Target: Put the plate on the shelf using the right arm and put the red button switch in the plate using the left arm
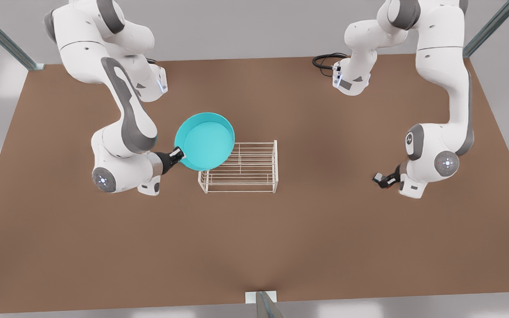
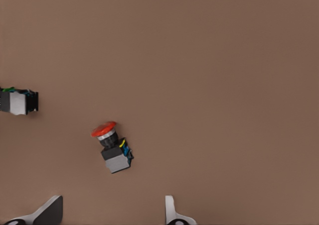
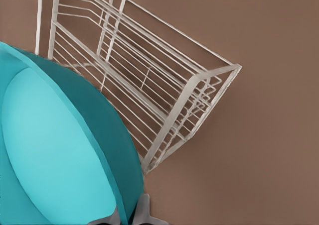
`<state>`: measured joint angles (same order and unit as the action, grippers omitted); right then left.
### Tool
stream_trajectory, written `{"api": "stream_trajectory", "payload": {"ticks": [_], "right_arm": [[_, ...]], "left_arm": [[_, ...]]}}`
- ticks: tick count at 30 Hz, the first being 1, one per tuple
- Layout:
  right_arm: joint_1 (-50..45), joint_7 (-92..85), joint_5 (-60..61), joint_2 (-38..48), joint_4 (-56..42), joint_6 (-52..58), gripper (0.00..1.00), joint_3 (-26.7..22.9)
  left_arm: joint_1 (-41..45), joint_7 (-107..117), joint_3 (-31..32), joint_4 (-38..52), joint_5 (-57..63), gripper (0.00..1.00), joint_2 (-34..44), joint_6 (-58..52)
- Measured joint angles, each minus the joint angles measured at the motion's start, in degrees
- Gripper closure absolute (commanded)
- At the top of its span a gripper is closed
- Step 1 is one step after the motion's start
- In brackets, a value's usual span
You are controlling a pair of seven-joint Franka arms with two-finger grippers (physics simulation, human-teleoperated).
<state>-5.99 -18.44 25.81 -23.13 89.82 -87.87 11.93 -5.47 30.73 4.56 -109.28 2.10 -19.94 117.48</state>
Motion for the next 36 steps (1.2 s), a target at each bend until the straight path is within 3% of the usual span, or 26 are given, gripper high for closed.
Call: {"api": "stream_trajectory", "payload": {"ticks": [13,14,15,16,21,26,27,28,29,30,33,36], "right_arm": [[-7.55,10.5,3.71,-6.17,0.89,-14.01,0.87,0.16],[-7.6,11.05,3.73,-6.27,0.89,-14.76,0.83,0.15],[-7.62,11.59,3.66,-6.32,0.9,-15.38,0.31,0.13],[-7.61,12.12,3.56,-6.35,0.9,-15.92,0.0,0.11],[-6.56,14.4,2.77,0.89,-2.71,-15.3,0.0,-3.29],[7.53,15.25,-9.15,1.97,-15.65,-3.58,0.0,-5.17],[10.61,14.6,-12.53,0.83,-16.07,-2.46,0.0,-5.17],[12.54,13.98,-16.63,-0.21,-16.03,-2.2,0.0,-5.1],[13.42,13.38,-20.09,-1.54,-15.45,-2.67,0.0,-5.02],[13.85,12.82,-22.76,-2.63,-15.16,-3.28,0.0,-4.96],[14.5,11.58,-27.31,-3.98,-14.85,-4.65,0.0,-5.02],[14.66,11.85,-29.17,-4.69,-14.75,-5.48,0.0,-5.65]], "left_arm": [[-3.57,15.61,-0.32,-15.62,0.22,0.0,-2.51,27.7],[-3.59,16.22,-0.33,-15.77,0.23,0.0,-2.7,28.82],[-3.54,16.8,-0.34,-15.94,0.24,0.0,-2.95,29.79],[-3.36,17.34,-0.3,-16.46,0.25,0.0,-3.01,30.65],[-2.42,19.64,-0.33,-19.51,1.19,0.0,-3.17,34.51],[-2.4,21.38,-0.39,-20.01,2.4,0.0,-4.9,36.87],[-2.43,21.68,-0.41,-20.02,2.51,0.08,-5.11,37.22],[-2.44,21.96,-0.42,-20.03,2.6,0.38,-5.21,37.51],[-2.46,22.23,-0.42,-20.03,2.67,0.57,-5.23,37.75],[-2.47,22.47,-0.44,-20.03,2.75,0.65,-5.18,37.94],[-2.51,23.31,-0.58,-19.93,3.09,0.74,-4.79,38.19],[-2.5,24.26,-0.44,-18.47,3.29,0.73,-3.6,37.68]]}}
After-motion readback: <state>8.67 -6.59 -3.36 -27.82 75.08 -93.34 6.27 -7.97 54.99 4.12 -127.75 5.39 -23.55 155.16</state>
